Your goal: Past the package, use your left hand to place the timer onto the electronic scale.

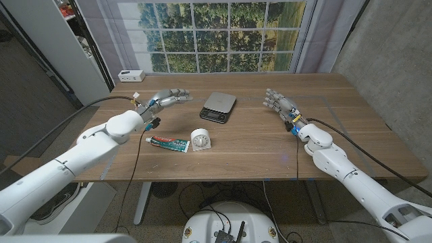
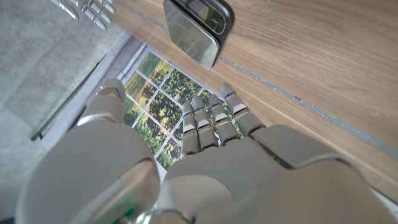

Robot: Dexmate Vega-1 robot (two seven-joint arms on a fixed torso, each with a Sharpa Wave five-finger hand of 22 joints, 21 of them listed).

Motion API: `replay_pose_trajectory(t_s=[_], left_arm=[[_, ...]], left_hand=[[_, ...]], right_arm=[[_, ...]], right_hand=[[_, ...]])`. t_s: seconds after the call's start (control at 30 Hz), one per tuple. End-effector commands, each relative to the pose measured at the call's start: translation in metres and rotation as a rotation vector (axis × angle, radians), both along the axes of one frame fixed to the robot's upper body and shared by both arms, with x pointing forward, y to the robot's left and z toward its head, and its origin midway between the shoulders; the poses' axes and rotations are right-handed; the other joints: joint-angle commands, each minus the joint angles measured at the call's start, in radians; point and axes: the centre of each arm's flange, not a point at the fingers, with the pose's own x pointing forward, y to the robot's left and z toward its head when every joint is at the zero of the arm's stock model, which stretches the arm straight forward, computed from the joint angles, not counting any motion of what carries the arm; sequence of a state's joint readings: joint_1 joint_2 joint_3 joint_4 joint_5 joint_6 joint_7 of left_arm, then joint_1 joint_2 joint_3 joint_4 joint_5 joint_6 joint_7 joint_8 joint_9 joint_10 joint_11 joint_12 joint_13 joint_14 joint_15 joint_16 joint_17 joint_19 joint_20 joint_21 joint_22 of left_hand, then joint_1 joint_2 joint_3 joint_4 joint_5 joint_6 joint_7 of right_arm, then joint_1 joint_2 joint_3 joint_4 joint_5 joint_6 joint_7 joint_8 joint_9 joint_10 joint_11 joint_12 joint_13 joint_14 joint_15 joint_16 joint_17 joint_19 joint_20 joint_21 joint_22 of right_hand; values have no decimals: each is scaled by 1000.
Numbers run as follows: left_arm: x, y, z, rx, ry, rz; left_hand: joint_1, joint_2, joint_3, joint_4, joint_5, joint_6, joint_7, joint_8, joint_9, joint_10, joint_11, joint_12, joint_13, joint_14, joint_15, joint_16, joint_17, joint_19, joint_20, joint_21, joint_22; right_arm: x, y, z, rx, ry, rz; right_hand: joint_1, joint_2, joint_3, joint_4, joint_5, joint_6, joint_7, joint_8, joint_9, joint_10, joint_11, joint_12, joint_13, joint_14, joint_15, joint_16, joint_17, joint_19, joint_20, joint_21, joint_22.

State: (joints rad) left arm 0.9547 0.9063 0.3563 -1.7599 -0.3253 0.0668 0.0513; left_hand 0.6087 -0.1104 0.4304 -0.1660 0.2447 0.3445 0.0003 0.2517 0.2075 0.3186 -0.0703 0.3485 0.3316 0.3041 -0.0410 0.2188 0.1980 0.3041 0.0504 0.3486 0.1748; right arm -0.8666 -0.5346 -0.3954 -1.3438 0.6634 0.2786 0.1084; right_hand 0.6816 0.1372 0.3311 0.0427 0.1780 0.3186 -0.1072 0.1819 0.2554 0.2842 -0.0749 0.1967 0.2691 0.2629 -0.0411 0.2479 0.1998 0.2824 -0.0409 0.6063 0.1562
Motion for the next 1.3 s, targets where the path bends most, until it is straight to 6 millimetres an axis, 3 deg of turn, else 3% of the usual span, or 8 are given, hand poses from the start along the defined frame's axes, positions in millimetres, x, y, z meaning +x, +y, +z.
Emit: replay_pose_trajectory(t_s=[0.03, 0.17, 0.3, 0.57, 0.93, 1.3], left_arm=[[-76, -32, 49, 445, -32, 107], [-85, -42, 58, 570, -24, 127], [-95, -51, 65, 674, -14, 150], [-111, -80, 80, 923, 27, 215], [-116, -98, 83, 1085, 104, 253], [-113, -116, 75, 1211, 165, 250]], left_hand=[[27, -7, 1, -5, 15, -7, -2, -1, 3, -4, -5, 0, 8, 3, -14, 9, 6, 5, 6, -5, 5], [46, -14, -2, -4, 26, -11, -7, -2, 5, -18, -4, -5, 15, -7, -14, 6, 8, -2, 7, -13, 6], [60, -16, -8, 4, 41, -13, -35, -4, 7, -37, -4, -12, 23, -22, -14, 3, 14, -11, 12, -22, 7], [69, -17, -21, 17, 59, -7, -35, -3, 8, 4, -24, 5, 36, 18, -31, 24, 22, -6, 13, -29, 8], [69, -20, -38, 28, 75, 19, -36, 5, 9, 35, -41, 16, 50, 50, -48, 41, 31, 30, -7, -21, 12], [64, -31, -59, 35, 84, 5, -44, -3, 9, 16, -34, 7, 59, 40, -46, 38, 35, 21, 0, -29, 15]], right_arm=[[-3, 2, -9, -5, 22, 39], [-3, 1, -9, -14, 21, 45], [-4, 0, -10, -13, 27, 49], [-6, -1, -14, -15, 30, 64], [-11, -3, -20, -4, 24, 72], [-10, -5, -22, 0, 26, 85]], right_hand=[[3, 1, 3, -10, 0, -3, 2, 9, 1, 6, 2, 7, -1, 7, -109, 6, 1, 6, -53, -4, 5], [1, 2, 2, -11, 0, -4, 2, 10, -1, 9, 7, 8, -2, 7, -108, 5, 0, 7, -51, -8, 5], [1, 3, 2, -13, 0, -5, 4, 10, -3, 11, 9, 8, -4, 10, -105, 5, -1, 8, -50, -10, 5], [-4, 5, 2, -15, 0, -6, 6, 10, -8, 17, 23, 10, -6, 18, -98, 5, -2, 13, -47, -17, 5], [-8, 7, 4, -17, 0, -8, 9, 11, -12, 20, 26, 11, -9, 28, -92, 5, -4, 18, -42, -24, 5], [-11, 9, 5, -20, -1, -9, 12, 11, -16, 22, 31, 11, -11, 32, -91, 4, -4, 22, -40, -30, 6]])
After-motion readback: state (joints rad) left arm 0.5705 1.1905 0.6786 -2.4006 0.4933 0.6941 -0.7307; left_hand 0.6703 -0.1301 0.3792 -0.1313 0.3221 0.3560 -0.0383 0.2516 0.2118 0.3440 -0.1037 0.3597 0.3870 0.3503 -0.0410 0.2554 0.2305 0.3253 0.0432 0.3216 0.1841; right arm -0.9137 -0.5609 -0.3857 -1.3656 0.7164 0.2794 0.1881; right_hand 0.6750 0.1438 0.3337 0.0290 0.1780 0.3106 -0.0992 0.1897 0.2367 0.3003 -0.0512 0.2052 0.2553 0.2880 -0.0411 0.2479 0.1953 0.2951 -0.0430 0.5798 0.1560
